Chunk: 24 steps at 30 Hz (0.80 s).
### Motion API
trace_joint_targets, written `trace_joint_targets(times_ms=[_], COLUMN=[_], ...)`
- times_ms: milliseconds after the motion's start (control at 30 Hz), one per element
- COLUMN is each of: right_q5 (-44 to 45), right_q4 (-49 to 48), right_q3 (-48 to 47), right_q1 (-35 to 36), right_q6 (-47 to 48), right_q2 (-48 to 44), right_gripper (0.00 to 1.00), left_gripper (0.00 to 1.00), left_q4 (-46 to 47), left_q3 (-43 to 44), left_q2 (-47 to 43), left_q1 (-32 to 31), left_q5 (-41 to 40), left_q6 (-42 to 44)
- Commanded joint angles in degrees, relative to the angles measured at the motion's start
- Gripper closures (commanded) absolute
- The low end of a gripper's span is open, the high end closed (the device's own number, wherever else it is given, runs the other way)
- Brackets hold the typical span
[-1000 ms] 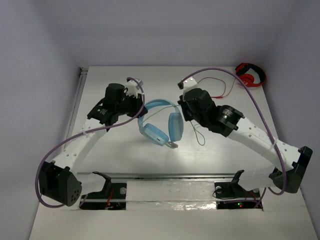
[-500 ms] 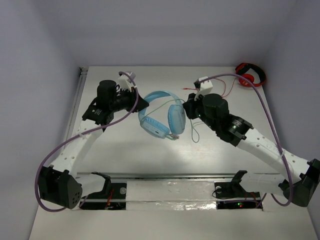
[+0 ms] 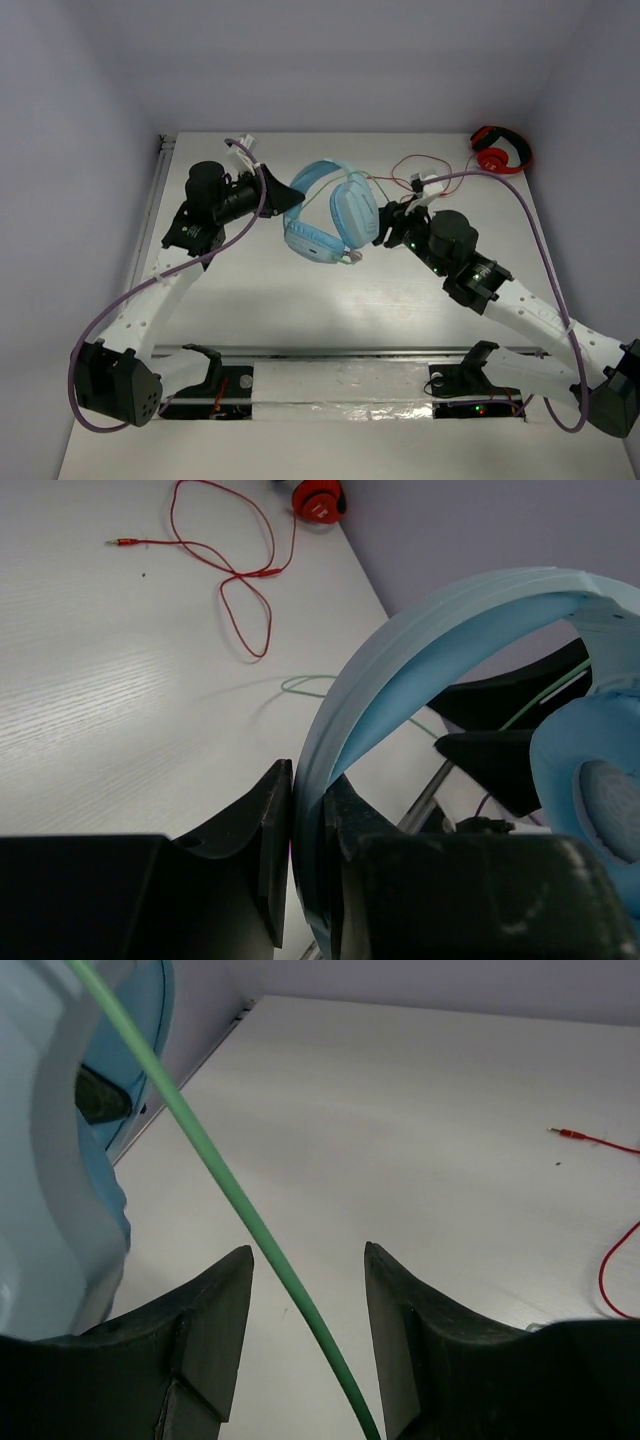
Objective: Wrap the headphones
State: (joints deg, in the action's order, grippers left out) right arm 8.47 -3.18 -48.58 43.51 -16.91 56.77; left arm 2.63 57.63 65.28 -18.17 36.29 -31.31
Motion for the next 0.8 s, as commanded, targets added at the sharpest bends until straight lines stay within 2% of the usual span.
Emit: trace_joint_targets(times_ms=[0, 167, 300, 333, 467, 633, 767], right_q5=[-3.2, -7.0, -8.0, -7.9, -12.2, -14.4, -21.1], right_q4=[-9.3, -14.0, -16.8, -17.4, -18.5, -21.2, -24.1], right_q3=[3.1, 7.4, 10.1, 10.5, 11.7, 11.7, 11.5], right_q1=[-0.4, -0.4, -0.9, -0.9, -0.9, -0.9, -1.4], right_q6=[-1.4, -2.7, -3.7, -3.7, -4.3, -4.1, -5.0], right_q2=[-1.0, -2.6, -3.1, -3.1, -3.4, -0.5, 1.8], right_gripper=[0.46, 0.46, 0.45, 0.37, 0.27, 0.25, 0.26], left_gripper=[1.00, 1.00, 1.00, 1.00, 1.00, 1.00, 1.00], left_q4=[9.8, 9.8, 11.9, 12.3, 14.1, 15.4, 16.0], left_q3=[0.9, 3.7, 5.2, 5.5, 5.6, 5.7, 5.9], left_q2=[-3.6, -4.5, -4.6, -4.8, -5.6, -6.8, -7.9], left_q1=[0.9, 1.5, 1.5, 1.5, 1.5, 1.5, 1.5], left_q5=[1.4, -1.0, 0.3, 0.3, -2.3, -4.6, -5.7], left_q6=[-9.1, -11.5, -14.6, -15.3, -18.3, -21.2, -23.2])
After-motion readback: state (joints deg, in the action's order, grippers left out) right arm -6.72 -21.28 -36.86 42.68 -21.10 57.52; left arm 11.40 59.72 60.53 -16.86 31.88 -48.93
